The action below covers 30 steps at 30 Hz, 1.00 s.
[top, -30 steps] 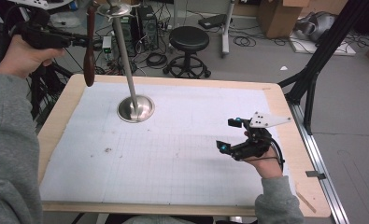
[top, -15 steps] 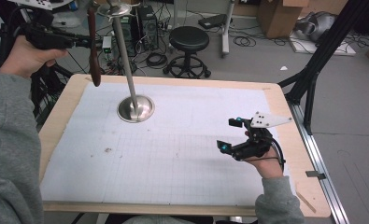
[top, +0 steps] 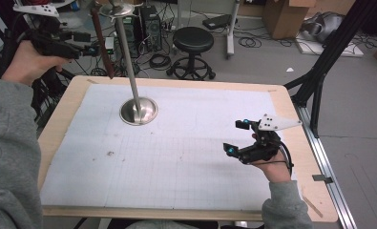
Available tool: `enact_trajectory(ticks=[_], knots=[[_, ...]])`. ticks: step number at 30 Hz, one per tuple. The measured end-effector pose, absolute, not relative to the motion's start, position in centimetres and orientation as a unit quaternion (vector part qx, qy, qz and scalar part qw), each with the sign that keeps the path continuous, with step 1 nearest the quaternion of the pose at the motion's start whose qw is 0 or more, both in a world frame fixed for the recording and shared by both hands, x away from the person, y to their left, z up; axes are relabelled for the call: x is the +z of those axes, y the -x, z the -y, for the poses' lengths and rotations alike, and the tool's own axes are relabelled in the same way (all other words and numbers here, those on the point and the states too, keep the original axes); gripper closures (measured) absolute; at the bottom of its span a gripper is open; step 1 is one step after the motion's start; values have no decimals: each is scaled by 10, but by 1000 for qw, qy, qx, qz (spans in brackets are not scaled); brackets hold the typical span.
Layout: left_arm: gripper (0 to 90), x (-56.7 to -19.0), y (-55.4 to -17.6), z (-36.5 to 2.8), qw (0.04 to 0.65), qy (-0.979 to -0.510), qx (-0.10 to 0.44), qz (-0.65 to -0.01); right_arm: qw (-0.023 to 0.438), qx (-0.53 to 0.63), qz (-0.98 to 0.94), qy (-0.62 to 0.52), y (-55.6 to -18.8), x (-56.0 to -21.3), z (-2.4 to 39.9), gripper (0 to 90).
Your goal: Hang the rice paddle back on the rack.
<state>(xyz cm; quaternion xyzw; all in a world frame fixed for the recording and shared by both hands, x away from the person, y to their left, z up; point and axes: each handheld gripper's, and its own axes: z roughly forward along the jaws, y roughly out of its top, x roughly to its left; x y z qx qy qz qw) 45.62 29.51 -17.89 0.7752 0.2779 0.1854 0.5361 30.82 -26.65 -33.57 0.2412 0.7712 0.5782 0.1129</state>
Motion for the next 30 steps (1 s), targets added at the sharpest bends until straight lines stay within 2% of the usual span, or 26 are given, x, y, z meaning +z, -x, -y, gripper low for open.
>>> enact_trajectory(ticks=[6,30], knots=[[157,-193,-443,-303,530,-779,188,-278,119,588,-762,-244,-307,-333,272,14],[154,-218,-384,-330,559,-743,217,-299,133,600,-747,-255,-302,-330,282,14]])
